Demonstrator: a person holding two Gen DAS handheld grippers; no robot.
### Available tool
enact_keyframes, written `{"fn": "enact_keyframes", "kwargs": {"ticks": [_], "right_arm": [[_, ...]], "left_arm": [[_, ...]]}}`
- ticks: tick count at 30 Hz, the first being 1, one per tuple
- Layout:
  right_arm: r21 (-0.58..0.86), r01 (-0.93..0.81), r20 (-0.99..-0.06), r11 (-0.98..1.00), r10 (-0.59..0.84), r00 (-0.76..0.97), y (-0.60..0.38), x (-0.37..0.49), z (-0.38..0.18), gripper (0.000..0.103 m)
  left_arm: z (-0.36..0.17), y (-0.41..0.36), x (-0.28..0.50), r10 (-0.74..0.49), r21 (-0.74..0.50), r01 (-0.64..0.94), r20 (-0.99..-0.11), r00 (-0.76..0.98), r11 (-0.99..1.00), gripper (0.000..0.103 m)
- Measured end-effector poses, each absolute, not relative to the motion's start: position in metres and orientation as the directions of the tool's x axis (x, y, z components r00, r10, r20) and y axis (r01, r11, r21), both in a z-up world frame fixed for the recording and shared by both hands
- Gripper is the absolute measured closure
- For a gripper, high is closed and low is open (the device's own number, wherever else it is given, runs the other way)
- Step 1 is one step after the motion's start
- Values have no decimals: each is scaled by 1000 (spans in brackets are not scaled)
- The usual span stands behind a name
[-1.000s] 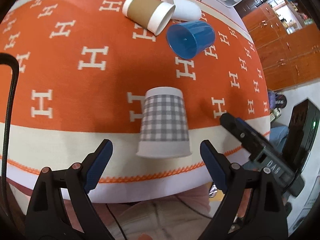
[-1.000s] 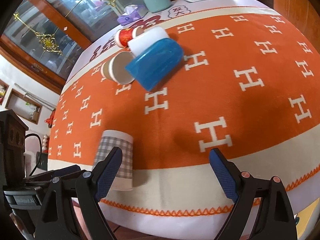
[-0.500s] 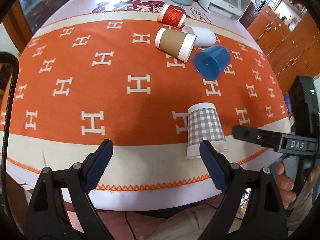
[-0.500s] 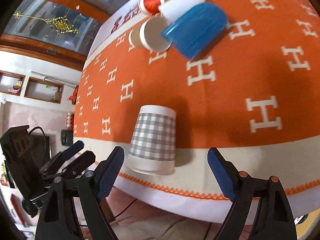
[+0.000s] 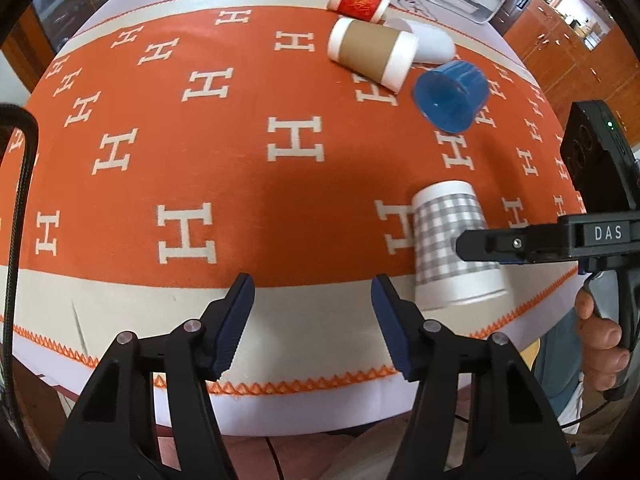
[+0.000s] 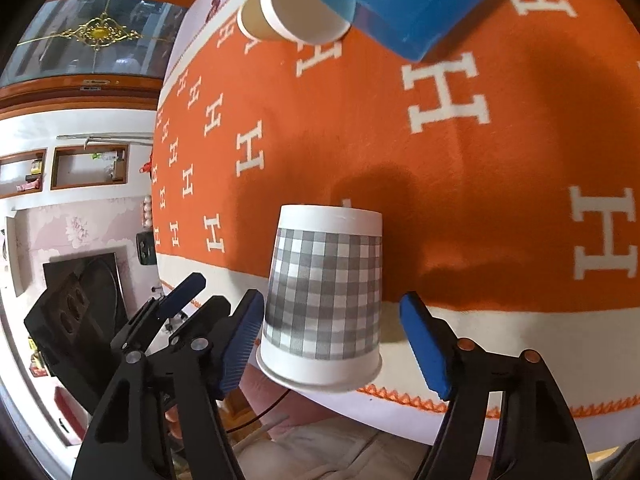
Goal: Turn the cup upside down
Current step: 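Grasp the checkered cup's body with the right gripper and lift it, then rotate the checkered cup mouth-down and set it on the cloth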
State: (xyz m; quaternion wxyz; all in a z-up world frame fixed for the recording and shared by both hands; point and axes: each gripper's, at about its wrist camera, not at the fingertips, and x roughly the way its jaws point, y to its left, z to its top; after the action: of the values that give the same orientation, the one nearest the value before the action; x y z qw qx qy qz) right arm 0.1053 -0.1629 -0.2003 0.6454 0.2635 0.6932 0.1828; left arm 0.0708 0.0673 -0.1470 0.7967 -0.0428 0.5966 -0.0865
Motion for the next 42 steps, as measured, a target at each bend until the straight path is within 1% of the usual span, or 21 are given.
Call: {"fn": "enact_keyframes", "kwargs": {"ticks": [1,4,5,8,11,13,14,18,22,27,32,34,38,42], "right_arm": [[593,130,-798,794,602,-38,-161,107,-203,31],[600,129,-789,789,611,-62,-155,112,-210,31],[602,127,-788,789,612,-65,-153,113,-213,31],[618,129,-772,776,629,-86,-150,113,-219,38],[620,121,-772,776,630,-82,-148,109,-219,39],[616,108,-778,780,624,-74,-148,107,-216,40],[617,102,-778,780,624,-68,-147,105,-214,40],[608,65,-793,792,609,-11,-150,98,-202,41],[579,17,-810,815,573,122,-158,96,-183,41],[487,-103,-806,868,491,330,-155,90,-165,41],[362,-190,-757,912,407,511,-143,81,-156,41],[317,-210,-745,925,380,549,-138,78,-158,41],[246,-261,-729,934,355,585,-129,66,-165,41],[183,-306,-720,934,339,605,-124,49,-170,41]], "left_arm": [[-148,68,72,-197,-179,89,-942,272,980,54],[-151,70,73,-216,-196,100,-941,262,975,61],[-152,72,74,-226,-207,98,-938,261,973,62],[-151,74,74,-233,-216,90,-935,267,972,64],[-150,75,74,-238,-223,86,-932,272,971,65],[-149,75,74,-238,-223,86,-931,276,971,72],[-149,75,74,-241,-226,87,-931,275,970,74],[-148,71,75,-252,-235,91,-930,267,968,74],[-145,65,76,-235,-214,106,-931,278,971,74],[-142,64,77,-241,-225,86,-920,311,971,74],[-137,65,77,-175,-174,36,-904,390,984,74],[-134,66,76,-150,-160,14,-892,427,987,74],[-132,70,74,-152,-178,-12,-871,466,984,74],[-131,65,69,-129,-148,1,-856,501,989,74]]}}
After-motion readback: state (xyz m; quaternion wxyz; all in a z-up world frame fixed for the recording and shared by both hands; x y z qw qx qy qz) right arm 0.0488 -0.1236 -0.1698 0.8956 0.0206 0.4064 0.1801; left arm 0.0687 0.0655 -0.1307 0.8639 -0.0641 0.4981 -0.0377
